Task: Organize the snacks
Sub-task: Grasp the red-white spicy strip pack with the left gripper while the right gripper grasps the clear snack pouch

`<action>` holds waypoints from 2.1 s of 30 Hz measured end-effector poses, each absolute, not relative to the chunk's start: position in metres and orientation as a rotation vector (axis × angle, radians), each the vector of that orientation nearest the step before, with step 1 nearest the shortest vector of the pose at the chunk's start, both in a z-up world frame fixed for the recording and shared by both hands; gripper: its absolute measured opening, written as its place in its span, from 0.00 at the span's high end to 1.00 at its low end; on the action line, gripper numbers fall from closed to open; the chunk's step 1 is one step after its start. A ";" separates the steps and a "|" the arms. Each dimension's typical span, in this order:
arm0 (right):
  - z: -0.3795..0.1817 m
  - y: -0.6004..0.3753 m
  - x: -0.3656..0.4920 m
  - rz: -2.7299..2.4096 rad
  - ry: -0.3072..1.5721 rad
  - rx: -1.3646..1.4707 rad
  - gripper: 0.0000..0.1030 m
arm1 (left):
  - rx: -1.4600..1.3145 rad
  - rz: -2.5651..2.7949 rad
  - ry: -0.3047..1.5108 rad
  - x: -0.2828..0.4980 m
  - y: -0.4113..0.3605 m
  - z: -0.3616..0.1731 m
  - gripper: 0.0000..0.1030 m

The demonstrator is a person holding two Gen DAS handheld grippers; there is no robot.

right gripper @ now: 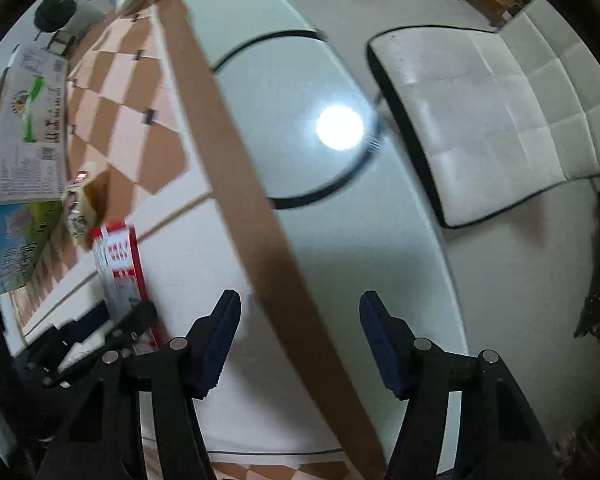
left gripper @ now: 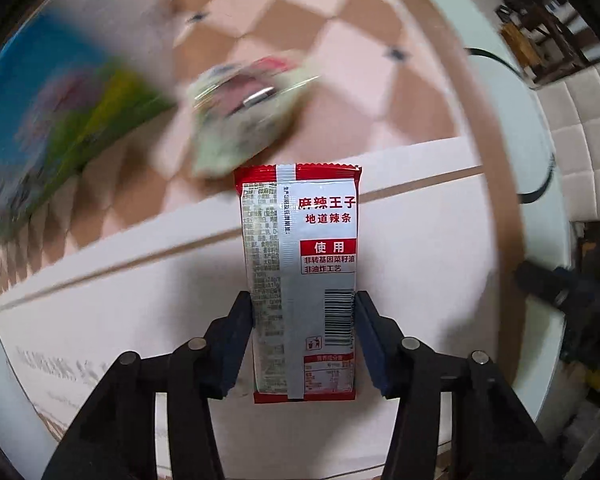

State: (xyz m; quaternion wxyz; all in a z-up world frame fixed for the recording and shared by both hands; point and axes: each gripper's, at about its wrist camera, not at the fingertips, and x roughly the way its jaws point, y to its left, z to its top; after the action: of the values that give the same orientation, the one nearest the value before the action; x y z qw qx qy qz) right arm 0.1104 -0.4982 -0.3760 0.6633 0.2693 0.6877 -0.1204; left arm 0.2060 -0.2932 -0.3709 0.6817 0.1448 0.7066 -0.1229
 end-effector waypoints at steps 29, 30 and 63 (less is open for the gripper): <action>-0.380 -0.346 0.256 0.064 1.568 0.393 0.61 | 0.005 -0.023 1.644 0.230 -0.126 -0.373 0.45; -0.381 -0.341 0.251 0.078 1.585 0.362 0.61 | 0.006 -0.023 1.646 0.230 -0.127 -0.375 0.45; -0.392 -0.282 0.163 0.015 1.615 0.101 0.53 | 0.079 -0.082 1.666 0.223 -0.121 -0.376 0.53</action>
State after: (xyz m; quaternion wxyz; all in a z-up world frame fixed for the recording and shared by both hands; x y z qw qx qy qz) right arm 0.1627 -0.2822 -0.3918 0.6901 0.0451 0.7222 0.0069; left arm 0.2228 -0.1209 -0.3761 0.6714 0.0351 0.7394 -0.0363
